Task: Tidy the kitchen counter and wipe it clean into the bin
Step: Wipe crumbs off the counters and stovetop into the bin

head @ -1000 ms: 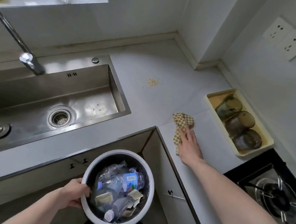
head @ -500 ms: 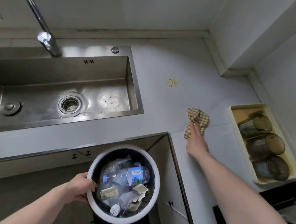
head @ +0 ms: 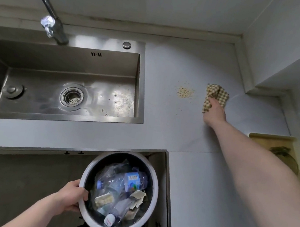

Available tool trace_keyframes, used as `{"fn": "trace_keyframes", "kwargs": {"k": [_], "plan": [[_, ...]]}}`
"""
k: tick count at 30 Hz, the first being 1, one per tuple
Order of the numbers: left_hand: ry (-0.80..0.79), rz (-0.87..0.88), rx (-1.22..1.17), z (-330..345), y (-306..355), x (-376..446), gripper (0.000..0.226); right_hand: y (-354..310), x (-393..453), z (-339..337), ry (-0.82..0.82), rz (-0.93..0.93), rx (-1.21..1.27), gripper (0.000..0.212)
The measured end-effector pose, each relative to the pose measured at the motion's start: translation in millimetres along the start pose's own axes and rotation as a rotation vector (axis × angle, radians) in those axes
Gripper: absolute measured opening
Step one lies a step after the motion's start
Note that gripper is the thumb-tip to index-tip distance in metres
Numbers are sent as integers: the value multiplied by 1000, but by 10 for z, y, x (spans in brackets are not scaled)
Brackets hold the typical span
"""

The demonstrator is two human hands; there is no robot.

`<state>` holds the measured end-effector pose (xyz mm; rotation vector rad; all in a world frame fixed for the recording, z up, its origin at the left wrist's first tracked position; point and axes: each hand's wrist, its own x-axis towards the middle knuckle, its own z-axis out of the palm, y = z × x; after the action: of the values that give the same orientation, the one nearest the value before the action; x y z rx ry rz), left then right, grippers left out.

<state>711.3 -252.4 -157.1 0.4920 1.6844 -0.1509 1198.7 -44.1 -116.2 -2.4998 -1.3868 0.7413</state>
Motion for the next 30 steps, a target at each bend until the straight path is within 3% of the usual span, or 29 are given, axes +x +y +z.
{"fn": "trace_keyframes", "kwargs": {"k": [4, 9, 20, 27, 30], "plan": [[-6, -10, -81, 132, -23, 49, 51, -249, 428, -12, -8, -92, 53, 65], [19, -19, -118, 296, -15, 28, 37, -386, 747, 182, -71, -303, 19, 66], [48, -23, -90, 429, 98, -80, 41, -387, -224, 566, -183, -633, -15, 78], [36, -9, -23, 356, 243, -185, 38, -380, -135, 347, -4, -466, 197, 70], [31, -1, 3, 340, 233, -153, 39, -339, 107, 226, 29, -377, 111, 75]]}}
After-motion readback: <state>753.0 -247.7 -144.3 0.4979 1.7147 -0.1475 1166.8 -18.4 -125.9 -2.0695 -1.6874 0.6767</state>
